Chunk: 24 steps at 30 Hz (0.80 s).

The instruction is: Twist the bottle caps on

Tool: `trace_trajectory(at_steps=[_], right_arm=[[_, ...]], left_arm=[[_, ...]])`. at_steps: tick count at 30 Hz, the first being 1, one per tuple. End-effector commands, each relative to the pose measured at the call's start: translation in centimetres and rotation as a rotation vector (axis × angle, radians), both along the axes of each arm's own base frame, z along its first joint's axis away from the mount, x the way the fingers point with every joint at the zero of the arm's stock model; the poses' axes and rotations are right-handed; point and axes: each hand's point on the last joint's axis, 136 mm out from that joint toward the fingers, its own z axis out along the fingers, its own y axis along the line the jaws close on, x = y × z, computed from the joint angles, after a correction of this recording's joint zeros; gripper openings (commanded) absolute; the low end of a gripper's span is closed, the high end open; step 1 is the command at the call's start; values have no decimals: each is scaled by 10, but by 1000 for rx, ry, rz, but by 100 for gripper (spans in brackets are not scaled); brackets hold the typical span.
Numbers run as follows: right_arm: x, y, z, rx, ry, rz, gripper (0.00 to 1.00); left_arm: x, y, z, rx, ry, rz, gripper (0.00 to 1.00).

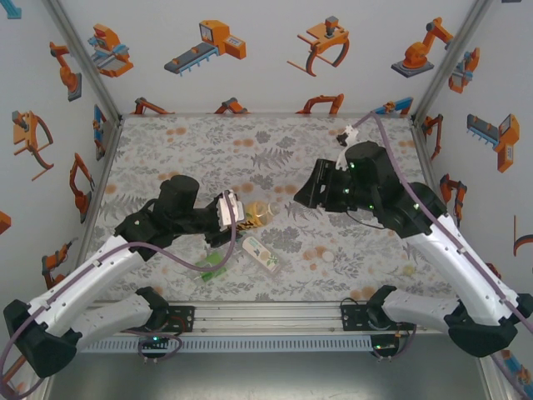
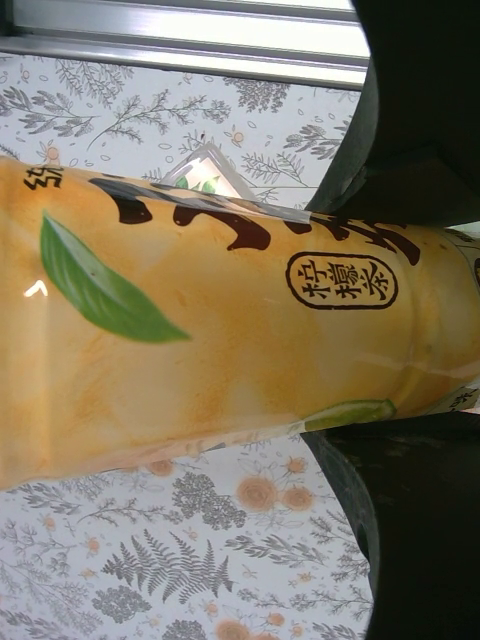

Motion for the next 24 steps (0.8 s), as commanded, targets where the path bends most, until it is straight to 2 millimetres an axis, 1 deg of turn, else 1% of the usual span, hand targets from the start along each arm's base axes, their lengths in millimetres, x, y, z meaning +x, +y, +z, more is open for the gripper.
trace_trajectory(at_steps=[1,4,6,10,13,14,16,17,19,24], right_arm=[[6,-50,-42,-111,172,-144,53],[11,-99,-76,-177,274,-309,53],[11,-126,-99,-183,339,-402,53],[3,-179,-145,-178,454,-598,53],[-10,-214,-178,-222,526,-754,53],[-13,-221,-185,-231,540,-782,52],[-26,-240,-202,-239,588,-880,53],[-31,-246,-208,-236,602,-916,54],[-40,-256,-216,-222,623,-977,56],[-61,-279,-234,-222,626,-1104,56]], left_arm=[[0,-5,11,-34,-10,-7,0],[0,-5,11,-35,-11,-10,0],[0,-6,11,-37,-9,-12,0],[-1,-5,10,-36,-11,-15,0],[-2,-5,9,-39,-9,-20,0],[-2,-6,10,-43,-8,-23,0],[-4,-7,12,-53,0,-29,0],[-5,-8,12,-58,3,-35,0],[-7,-9,15,-66,12,-49,0],[-8,-10,16,-51,22,-59,0]])
